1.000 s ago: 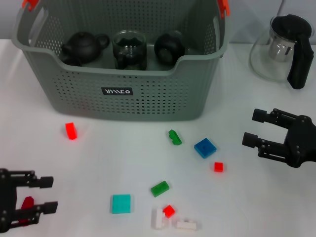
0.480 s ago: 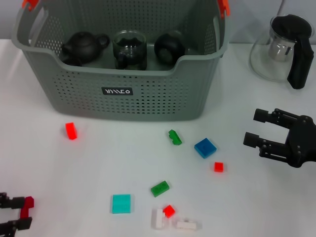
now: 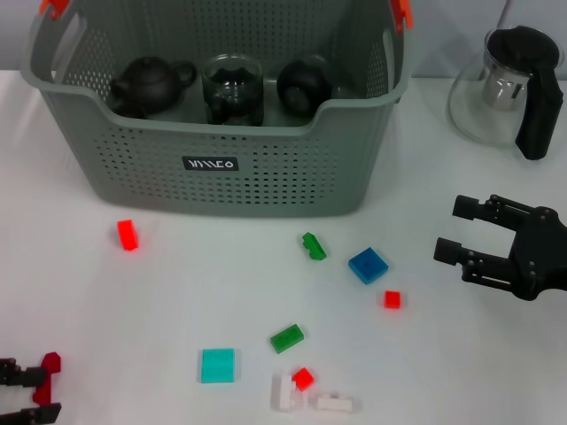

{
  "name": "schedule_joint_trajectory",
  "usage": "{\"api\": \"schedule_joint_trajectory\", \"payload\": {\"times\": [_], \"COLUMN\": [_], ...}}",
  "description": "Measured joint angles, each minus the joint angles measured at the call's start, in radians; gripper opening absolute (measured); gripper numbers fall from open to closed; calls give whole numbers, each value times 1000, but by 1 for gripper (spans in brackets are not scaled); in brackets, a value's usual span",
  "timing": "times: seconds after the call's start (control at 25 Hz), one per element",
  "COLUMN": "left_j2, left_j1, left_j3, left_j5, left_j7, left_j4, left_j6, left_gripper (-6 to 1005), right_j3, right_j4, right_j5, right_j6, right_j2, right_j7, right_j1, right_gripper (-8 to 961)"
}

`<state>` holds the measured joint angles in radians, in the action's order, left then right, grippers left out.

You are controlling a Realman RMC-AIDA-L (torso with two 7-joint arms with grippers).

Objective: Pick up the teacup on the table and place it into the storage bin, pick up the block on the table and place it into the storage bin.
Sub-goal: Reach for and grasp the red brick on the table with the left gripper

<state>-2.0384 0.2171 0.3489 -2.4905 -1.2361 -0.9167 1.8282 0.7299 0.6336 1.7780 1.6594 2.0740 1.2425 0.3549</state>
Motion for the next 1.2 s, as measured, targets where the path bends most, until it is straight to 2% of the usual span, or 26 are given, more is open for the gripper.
{"api": "schedule_joint_trajectory", "payload": {"times": [0.84, 1.2], "left_j2": [-8, -25], "left_j1": [-6, 19], "left_j3": [-41, -35], "left_j5": [-45, -49], "left_j7": [-15, -12], "left_j4": [11, 13], "left_j6": [-42, -52], "left_gripper": [534, 534], "right_j3": [0, 0], "right_j4": [0, 0], "right_j5": [0, 0], "right_j6": [0, 1], "right_j2": [3, 2], "right_j7": [0, 0], "right_j1": [3, 2], "right_gripper": [807, 806]}}
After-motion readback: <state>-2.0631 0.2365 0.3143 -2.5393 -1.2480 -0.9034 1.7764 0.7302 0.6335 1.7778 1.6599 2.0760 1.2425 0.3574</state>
